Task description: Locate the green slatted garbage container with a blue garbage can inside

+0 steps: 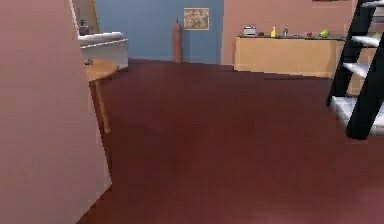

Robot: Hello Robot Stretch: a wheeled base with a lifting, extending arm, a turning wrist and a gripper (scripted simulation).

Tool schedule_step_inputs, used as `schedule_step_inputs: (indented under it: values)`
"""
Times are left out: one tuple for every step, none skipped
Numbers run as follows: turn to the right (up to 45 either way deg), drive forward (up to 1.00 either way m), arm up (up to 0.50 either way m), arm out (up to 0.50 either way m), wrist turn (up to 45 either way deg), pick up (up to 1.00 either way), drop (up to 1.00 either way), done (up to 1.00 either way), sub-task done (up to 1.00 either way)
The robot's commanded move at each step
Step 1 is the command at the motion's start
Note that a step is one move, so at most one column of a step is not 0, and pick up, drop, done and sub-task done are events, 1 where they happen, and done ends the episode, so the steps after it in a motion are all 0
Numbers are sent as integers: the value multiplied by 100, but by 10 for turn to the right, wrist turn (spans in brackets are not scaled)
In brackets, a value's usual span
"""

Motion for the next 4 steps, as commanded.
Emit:
schedule_step_inputs:
  values:
    - [0, 100, 0, 0, 0, 0, 0, 0, 0]
    - [0, 50, 0, 0, 0, 0, 0, 0, 0]
    - [-210, 0, 0, 0, 0, 0, 0, 0, 0]
    - [0, 100, 0, 0, 0, 0, 0, 0, 0]
